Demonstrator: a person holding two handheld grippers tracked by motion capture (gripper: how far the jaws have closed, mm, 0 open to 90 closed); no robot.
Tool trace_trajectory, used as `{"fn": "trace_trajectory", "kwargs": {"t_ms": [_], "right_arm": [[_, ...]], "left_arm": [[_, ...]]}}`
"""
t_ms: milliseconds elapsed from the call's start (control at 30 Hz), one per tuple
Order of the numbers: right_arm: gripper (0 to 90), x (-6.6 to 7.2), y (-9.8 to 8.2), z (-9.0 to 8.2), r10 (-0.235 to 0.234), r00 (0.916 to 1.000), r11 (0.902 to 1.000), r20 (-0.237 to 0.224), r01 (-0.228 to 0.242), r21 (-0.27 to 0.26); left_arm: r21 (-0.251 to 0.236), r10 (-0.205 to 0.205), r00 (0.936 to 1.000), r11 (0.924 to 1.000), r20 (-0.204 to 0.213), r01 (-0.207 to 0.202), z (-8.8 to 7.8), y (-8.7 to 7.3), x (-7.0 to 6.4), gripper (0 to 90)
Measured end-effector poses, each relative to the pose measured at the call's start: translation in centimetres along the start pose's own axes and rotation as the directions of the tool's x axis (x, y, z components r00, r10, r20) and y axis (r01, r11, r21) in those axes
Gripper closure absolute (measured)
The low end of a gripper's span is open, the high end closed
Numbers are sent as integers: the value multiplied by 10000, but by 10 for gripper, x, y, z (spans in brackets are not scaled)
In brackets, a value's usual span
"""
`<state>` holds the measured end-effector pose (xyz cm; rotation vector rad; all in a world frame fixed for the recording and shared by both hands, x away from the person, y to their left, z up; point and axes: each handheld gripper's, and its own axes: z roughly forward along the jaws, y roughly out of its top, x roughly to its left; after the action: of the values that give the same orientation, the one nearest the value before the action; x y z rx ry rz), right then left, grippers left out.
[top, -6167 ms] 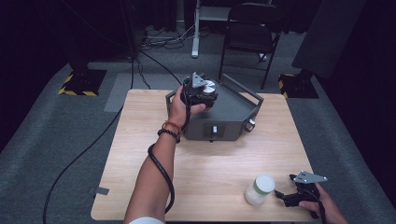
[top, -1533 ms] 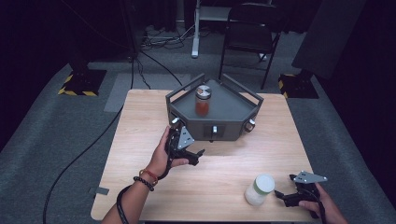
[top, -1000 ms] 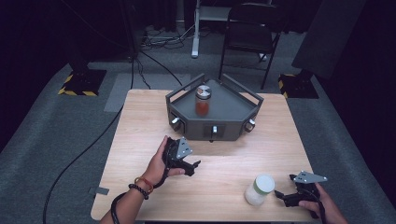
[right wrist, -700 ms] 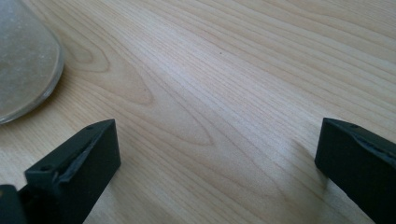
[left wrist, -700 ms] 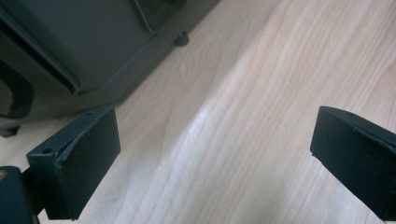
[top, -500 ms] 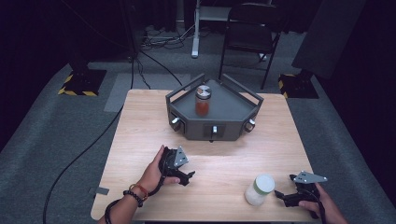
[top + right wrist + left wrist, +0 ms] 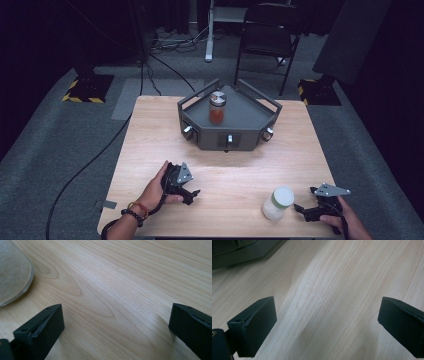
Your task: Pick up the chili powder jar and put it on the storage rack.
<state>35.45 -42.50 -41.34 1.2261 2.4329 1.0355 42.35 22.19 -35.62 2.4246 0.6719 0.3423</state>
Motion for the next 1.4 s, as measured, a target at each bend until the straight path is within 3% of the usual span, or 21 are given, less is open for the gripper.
{"fn": "trace_trajectory", "kwargs": {"t_ms": [400, 767, 933, 1400], "right_arm": [[0, 0, 0, 0, 2, 10000, 10000, 1, -2, 1], [0, 0, 0, 0, 1, 10000, 10000, -2, -1, -2], [0, 0, 0, 0, 2, 10000, 10000, -3, -2, -2], [0, -1, 0, 0, -19, 10000, 10000, -29, 19, -3]], "left_arm": [[447, -255, 9996, 9987, -74, 258, 0, -16, 12, 16], [126, -1178, 9926, 9930, 308, 1174, -9, -43, 32, 7], [223, -1477, 9882, 9889, 414, 1469, -13, -48, 38, 4], [217, -1498, 9874, 9886, 507, 1489, -14, -51, 41, 4]]}}
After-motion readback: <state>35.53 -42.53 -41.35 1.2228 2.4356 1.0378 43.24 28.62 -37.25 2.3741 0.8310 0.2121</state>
